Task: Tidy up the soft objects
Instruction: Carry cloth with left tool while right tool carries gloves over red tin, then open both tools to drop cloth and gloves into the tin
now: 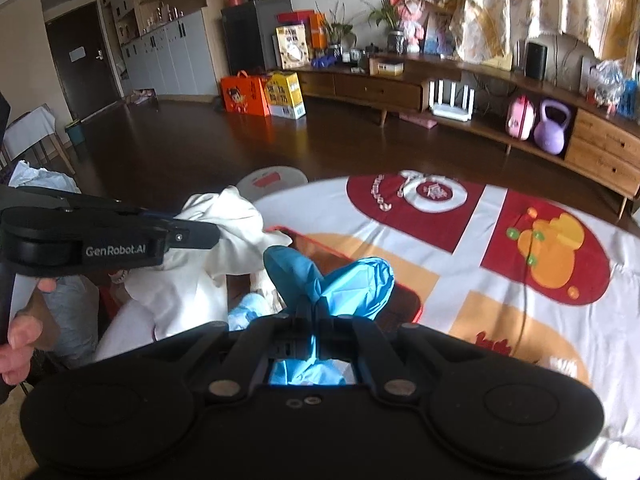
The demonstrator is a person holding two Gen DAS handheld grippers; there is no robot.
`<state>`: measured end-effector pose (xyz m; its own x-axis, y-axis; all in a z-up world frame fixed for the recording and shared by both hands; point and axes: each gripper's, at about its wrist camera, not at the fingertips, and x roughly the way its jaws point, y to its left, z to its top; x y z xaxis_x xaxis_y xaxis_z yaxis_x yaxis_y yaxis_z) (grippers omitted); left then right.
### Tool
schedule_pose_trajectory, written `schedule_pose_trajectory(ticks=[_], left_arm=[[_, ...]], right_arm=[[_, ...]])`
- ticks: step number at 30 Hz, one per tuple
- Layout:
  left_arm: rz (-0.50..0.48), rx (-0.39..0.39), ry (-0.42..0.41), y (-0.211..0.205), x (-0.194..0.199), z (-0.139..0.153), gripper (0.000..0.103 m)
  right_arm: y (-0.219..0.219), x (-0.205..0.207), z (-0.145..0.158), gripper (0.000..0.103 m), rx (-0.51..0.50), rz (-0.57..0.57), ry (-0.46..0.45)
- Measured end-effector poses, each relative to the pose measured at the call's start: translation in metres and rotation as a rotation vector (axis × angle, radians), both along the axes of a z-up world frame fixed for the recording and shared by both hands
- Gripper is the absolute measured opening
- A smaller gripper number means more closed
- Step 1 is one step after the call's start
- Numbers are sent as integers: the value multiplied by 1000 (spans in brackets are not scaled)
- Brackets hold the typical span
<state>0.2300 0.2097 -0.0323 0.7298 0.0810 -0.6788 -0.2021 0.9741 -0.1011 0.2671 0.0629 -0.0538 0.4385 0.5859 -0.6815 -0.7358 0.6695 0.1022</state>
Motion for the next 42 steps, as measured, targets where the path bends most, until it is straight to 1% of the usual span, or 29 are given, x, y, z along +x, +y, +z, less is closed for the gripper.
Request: schedule_pose_trajectory(ticks=[7, 13, 17, 19, 23, 28, 31, 36, 40, 42], left_arm=[[-34, -42, 52, -5, 14, -29, 12], [-55, -50, 102, -10, 23, -50, 12], [-57, -57, 128, -9, 25, -59, 12], [-55, -63, 140, -8, 27, -64, 12], [-51, -68, 161, -6, 28, -71, 12], [-43, -85, 179, -5, 27, -75, 12], [-46, -76, 179, -8, 27, -74, 12], [-54, -59, 175, -12, 23, -69, 12], [-62, -55, 163, -16, 17, -62, 12], [-70, -51, 149, -17, 14, -59, 12]], right_arm=[[5, 7, -28, 1, -26, 0, 56], [7, 7, -45, 2, -48, 10, 87], [11, 6, -52, 7, -69, 15, 93], [12, 5, -54, 8, -74, 16, 90], [12, 7, -55, 15, -70, 12, 97], [13, 8, -54, 18, -84, 15, 102], [10, 7, -53, 24, -75, 8, 105], [6, 2, -46, 38, -62, 6, 87], [1, -4, -40, 44, -54, 11, 74], [-2, -7, -36, 50, -47, 9, 71]])
